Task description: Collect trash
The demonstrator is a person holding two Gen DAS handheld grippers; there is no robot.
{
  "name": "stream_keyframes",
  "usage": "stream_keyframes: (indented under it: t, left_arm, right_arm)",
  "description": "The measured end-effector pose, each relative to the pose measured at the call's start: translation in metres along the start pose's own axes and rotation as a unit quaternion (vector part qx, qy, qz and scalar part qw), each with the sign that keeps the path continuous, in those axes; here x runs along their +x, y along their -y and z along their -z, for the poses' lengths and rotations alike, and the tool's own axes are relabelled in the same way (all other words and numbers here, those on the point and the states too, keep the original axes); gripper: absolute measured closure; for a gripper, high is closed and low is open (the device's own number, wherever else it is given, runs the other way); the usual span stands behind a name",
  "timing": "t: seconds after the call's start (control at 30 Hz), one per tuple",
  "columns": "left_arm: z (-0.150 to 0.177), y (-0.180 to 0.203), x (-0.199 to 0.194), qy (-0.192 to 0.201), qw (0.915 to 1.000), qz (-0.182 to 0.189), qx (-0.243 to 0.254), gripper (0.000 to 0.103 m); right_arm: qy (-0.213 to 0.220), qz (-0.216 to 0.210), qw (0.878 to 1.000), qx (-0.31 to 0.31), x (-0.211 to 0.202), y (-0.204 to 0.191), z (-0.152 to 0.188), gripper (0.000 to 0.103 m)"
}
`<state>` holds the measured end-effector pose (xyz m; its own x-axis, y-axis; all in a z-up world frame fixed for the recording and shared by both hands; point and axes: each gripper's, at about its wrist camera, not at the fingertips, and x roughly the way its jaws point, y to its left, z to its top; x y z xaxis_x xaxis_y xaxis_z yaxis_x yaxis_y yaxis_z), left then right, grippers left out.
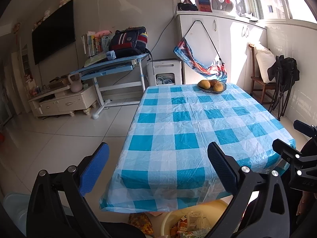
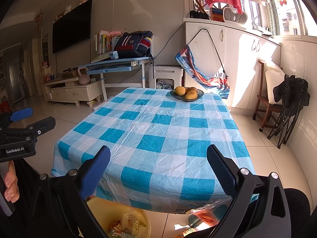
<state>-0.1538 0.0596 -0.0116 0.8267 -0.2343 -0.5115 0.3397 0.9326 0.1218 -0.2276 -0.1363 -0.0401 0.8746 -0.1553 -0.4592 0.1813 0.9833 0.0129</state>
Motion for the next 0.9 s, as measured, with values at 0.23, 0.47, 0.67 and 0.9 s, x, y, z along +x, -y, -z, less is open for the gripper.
stream_keyframes:
  t: [0.23, 0.47, 0.67, 0.9]
  left_arm:
    - [0.0012, 0.0039, 0.0014, 0.001, 0.9999, -0.012, 0.006, 0.007]
    - [0.0046, 0.0043, 0.0012, 0.002, 0.9999, -0.012, 0.006, 0.007]
    - [0.0053, 0.0013, 0.0009, 0.003, 1.0000, -0.004, -0.005, 0.007]
    - [0.0057, 0.0011, 0.0012, 0.003, 1.0000, -0.005, -0.004, 0.007]
  right_arm:
    - [0.000, 0.000, 1.000, -0.001, -0.0002, -0.0008, 0.0000, 0.009]
    - [0.000, 0.000, 1.000, -0.001, 0.0000, -0.0009, 0.0001, 0.009]
    - [0.000, 0.000, 1.000, -0.001, 0.0000, -0.0010, 0.0000, 0.009]
    - [0.000, 0.000, 1.000, -0.001, 0.0002, -0.0002, 0.0000, 0.009]
